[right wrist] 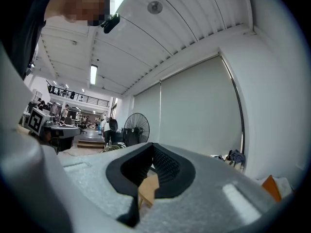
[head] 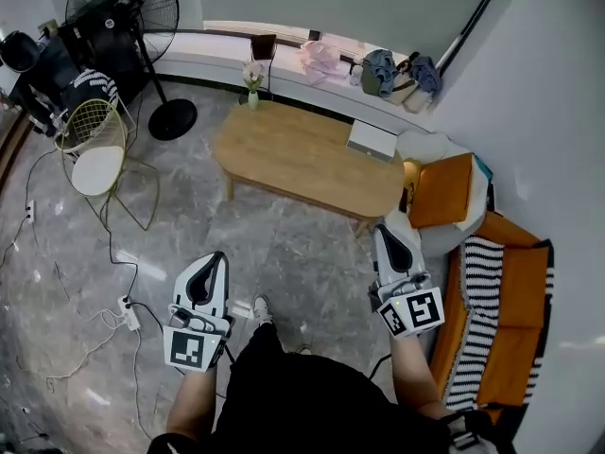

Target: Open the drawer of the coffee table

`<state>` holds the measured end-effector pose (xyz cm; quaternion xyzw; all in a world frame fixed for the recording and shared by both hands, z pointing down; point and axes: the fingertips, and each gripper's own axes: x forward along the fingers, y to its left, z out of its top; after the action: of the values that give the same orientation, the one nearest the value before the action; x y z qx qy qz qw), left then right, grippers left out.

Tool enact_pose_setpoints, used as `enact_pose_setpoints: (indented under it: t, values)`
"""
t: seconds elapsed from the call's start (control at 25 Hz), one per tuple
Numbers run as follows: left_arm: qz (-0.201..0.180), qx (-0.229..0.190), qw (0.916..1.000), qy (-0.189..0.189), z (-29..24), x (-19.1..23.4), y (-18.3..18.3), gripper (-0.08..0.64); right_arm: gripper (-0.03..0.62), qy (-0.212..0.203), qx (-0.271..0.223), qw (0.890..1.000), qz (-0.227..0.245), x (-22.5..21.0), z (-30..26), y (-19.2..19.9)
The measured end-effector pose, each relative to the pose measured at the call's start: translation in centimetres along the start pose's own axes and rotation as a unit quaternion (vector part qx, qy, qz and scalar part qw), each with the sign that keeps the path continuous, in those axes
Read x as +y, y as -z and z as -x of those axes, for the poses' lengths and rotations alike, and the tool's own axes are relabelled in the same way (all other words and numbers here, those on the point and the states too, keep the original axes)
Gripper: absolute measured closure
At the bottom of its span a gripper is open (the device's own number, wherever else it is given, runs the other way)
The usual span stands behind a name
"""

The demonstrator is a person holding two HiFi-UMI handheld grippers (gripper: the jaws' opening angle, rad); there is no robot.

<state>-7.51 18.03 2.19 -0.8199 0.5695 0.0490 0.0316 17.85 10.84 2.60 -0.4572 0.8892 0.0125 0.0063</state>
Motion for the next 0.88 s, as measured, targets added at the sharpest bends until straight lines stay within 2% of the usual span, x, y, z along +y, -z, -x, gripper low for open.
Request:
enact_pose_setpoints:
  t: [0.2, 0.4, 0.64, 0.88]
  values:
    - [0.016, -0.001, 0.9996, 0.025, -3.1, 4.2, 0.5, 0.552, 0.588, 0.015, 0.003, 1.000, -0.002, 1.3, -4.9, -0.3]
    - [0.032, -0.007, 0.9982, 0.050, -5.6, 6.6, 1.3, 0.552, 0.588, 0.036, 0.015, 0.999, 0.007, 1.7, -6.7, 0.2]
    - [0.039, -0.010, 0.9962, 0.077, -7.8, 6.4, 1.1, 0.552, 0.588, 0.068, 0.024, 0.997, -0.007, -0.3, -7.0, 0.6]
    - [0.044, 0.000, 0.9963, 0.073, -8.1, 7.0, 1.8, 0.552, 0.588, 0.052, 0.021, 0.998, -0.009, 0.3, -9.2, 1.2]
